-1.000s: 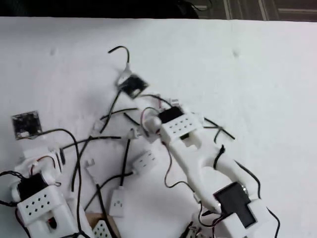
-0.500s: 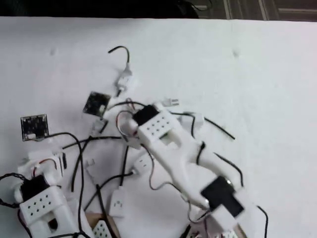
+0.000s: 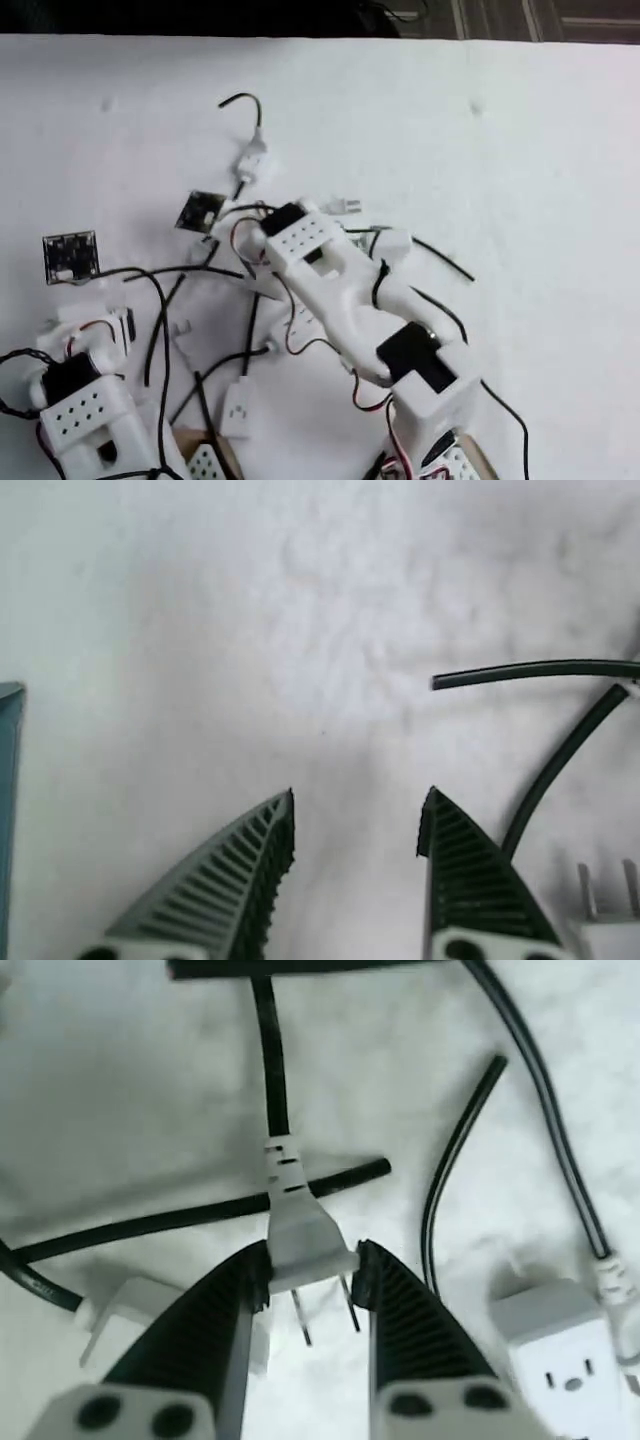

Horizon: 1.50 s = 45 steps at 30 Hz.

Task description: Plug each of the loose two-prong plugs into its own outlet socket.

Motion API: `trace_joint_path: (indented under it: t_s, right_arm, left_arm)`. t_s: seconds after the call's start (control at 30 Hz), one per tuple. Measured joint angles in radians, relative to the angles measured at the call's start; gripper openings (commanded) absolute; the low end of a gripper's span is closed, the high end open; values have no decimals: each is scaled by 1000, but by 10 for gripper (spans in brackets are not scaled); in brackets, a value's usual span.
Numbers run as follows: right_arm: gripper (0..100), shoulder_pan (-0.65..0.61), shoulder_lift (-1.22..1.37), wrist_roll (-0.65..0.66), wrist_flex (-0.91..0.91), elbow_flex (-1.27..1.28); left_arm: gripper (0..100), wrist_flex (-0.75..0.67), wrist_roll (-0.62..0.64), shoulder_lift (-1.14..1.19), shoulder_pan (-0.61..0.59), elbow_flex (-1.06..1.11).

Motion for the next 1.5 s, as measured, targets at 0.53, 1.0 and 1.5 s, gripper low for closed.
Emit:
trace_joint_path:
  t_s: [0.53, 1.0, 1.5]
  right_arm:
    - [17, 367, -416, 2, 203, 170]
    - [214, 489, -671, -107, -55, 647]
    - [170, 428, -766, 6, -46, 661]
  left_arm:
    - [211, 0, 0, 0, 0, 0]
    - [211, 0, 0, 0, 0, 0]
    - [211, 0, 0, 0, 0, 0]
